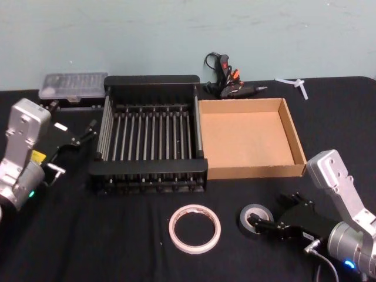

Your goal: Pick up the white tape and place it into the black box , Pick up the silver tape and place it into the brown box.

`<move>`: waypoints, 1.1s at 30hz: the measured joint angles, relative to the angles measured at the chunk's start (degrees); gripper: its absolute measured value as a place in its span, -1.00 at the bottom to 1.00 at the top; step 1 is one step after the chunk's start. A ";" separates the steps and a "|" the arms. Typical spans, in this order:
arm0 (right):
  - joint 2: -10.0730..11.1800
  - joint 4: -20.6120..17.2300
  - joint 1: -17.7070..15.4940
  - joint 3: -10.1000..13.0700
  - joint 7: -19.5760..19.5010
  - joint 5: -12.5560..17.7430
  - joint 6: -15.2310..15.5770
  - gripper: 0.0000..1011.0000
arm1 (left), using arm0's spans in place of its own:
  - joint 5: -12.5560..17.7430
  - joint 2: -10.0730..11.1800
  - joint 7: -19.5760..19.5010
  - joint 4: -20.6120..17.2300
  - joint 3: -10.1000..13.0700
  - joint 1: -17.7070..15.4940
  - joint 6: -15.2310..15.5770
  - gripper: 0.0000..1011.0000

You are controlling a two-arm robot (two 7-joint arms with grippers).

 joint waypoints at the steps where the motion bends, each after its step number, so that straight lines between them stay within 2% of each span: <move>1: 0.02 -0.01 0.00 0.00 0.00 0.01 0.00 0.98 | 0.00 0.00 0.00 0.00 0.00 0.00 0.00 0.98; 8: 0.10 -0.05 -0.02 0.00 -0.03 0.06 -0.03 0.96 | 0.00 0.00 0.00 0.00 0.00 0.00 0.00 0.98; 13: 0.13 -0.07 -0.04 -0.02 -0.05 0.13 -0.04 0.76 | 0.00 0.00 0.00 0.00 0.00 0.00 0.00 0.98; 24: 0.18 -0.13 -0.05 -0.08 -0.08 0.24 -0.09 0.11 | 0.00 0.00 0.00 0.00 0.00 0.00 0.00 0.98; 29: 0.21 -0.13 -0.05 -0.08 -0.11 0.28 -0.12 -0.27 | 0.00 0.00 0.00 0.00 0.00 0.00 0.00 0.98; 32: 0.21 -0.14 -0.05 -0.08 -0.12 0.30 -0.13 -0.39 | 0.00 0.00 0.00 0.00 0.00 0.00 0.00 0.98; 33: 0.21 -0.14 -0.05 -0.08 -0.12 0.30 -0.13 -0.51 | 0.00 0.00 0.00 0.00 0.00 0.00 0.00 0.98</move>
